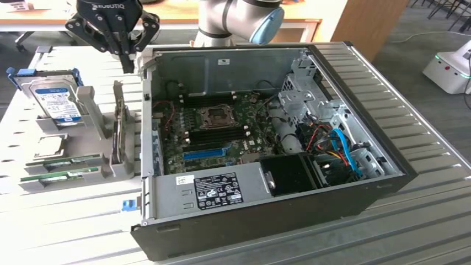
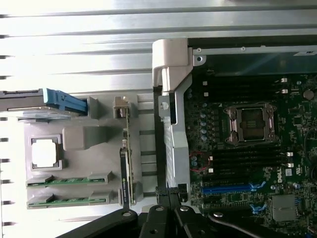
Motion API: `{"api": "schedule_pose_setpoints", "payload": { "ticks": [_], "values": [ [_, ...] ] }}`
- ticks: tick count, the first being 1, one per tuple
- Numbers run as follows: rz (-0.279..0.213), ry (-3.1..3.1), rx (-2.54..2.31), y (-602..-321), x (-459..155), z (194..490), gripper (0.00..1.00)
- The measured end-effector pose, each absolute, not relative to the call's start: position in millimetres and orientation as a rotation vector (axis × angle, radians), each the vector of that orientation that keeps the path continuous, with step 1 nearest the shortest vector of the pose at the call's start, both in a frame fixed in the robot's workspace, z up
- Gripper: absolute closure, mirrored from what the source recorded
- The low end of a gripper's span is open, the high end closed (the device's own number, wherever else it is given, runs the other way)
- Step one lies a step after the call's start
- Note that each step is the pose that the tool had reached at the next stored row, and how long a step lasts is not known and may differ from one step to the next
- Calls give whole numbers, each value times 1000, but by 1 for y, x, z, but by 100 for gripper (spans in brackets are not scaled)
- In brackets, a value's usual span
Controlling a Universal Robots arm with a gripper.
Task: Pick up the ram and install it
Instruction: 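Reach for the ram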
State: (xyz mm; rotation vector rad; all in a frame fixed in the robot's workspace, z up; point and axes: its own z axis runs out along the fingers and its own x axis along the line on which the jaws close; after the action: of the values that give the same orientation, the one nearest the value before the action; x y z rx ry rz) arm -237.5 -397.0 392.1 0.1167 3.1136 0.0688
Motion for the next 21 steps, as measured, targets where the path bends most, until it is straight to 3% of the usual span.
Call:
{"api": "schedule_pose_setpoints", "payload": {
  "ticks": [21],
  "values": [
    [69, 3114, 117, -397, -272, 392, 89]
  ]
}}
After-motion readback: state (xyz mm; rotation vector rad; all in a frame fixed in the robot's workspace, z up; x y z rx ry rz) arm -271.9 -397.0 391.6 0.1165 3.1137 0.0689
